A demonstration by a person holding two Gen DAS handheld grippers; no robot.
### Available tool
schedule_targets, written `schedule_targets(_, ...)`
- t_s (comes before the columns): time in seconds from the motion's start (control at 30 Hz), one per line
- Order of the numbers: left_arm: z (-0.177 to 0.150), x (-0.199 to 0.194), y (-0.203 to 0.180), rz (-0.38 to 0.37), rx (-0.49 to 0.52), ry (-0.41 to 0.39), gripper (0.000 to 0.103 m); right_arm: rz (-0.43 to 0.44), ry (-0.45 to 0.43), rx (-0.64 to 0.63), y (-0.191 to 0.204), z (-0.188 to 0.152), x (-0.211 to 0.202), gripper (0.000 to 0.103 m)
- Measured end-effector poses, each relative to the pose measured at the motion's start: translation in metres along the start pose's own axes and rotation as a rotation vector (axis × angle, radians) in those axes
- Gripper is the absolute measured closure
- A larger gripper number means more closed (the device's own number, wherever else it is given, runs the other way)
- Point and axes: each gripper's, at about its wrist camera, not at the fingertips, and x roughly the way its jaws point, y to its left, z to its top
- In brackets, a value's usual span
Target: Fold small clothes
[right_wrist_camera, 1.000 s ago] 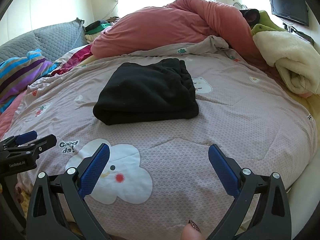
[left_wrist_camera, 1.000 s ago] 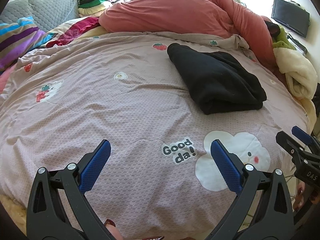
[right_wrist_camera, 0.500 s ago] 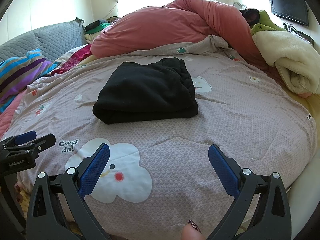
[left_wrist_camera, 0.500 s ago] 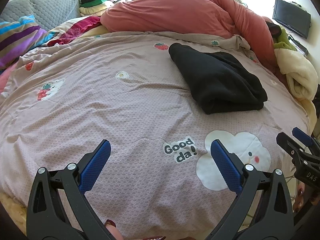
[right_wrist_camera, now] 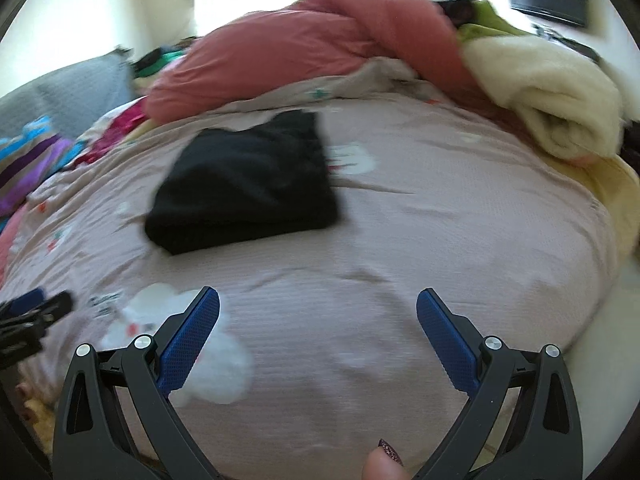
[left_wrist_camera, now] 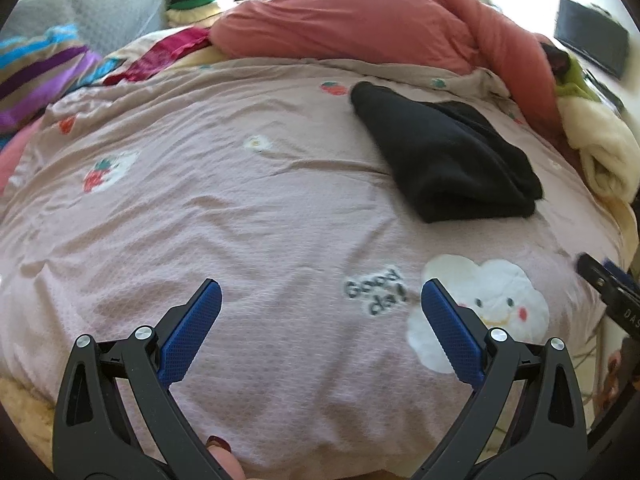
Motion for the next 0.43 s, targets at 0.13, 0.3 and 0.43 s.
schedule_targets(0.13, 0.019, -0.003, 0.051, 0.049, -0.149, -0.014, 0.009, -0.186, -0.013, 0.125, -0.062, -0.001, -0.004, 0.005)
schedule_targets(0.3, 0.054, 0.0, 0.16, 0.241, -0.35, -0.003, 0.009, -0.499, 0.004, 0.379, -0.185, -0.013, -0.013, 0.005)
schedule_targets(0.43, 0.079, 0.008, 0.261, 0.452, -0.479, 0.023, 0.009, -0.759, 0.046, 0.498, -0.271, -0.028, -0.021, 0.005)
